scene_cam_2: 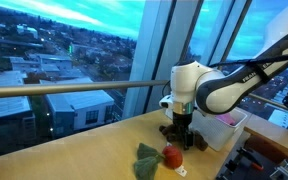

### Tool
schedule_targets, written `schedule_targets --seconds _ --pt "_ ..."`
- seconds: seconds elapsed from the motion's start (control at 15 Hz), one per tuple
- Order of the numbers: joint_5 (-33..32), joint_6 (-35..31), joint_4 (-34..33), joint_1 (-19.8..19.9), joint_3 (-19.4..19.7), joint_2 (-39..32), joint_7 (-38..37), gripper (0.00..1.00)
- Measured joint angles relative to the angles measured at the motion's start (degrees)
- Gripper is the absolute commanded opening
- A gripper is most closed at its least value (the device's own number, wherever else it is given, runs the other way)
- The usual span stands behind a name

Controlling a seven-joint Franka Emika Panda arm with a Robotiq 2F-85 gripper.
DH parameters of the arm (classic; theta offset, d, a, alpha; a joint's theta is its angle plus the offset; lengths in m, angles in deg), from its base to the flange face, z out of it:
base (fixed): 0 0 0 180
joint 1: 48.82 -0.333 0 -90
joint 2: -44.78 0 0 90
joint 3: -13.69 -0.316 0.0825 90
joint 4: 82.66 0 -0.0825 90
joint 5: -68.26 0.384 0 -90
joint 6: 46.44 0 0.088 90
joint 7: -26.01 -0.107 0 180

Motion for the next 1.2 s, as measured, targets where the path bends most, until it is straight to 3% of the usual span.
schedule_targets --seconds 0.73,1.2 --pt "-10.6 0.0 -0.2 -2.0 0.5 0.3 0.2 1.0" --pt "-10.8 -2.6 -1.1 3.8 1.1 2.4 2.8 1.0"
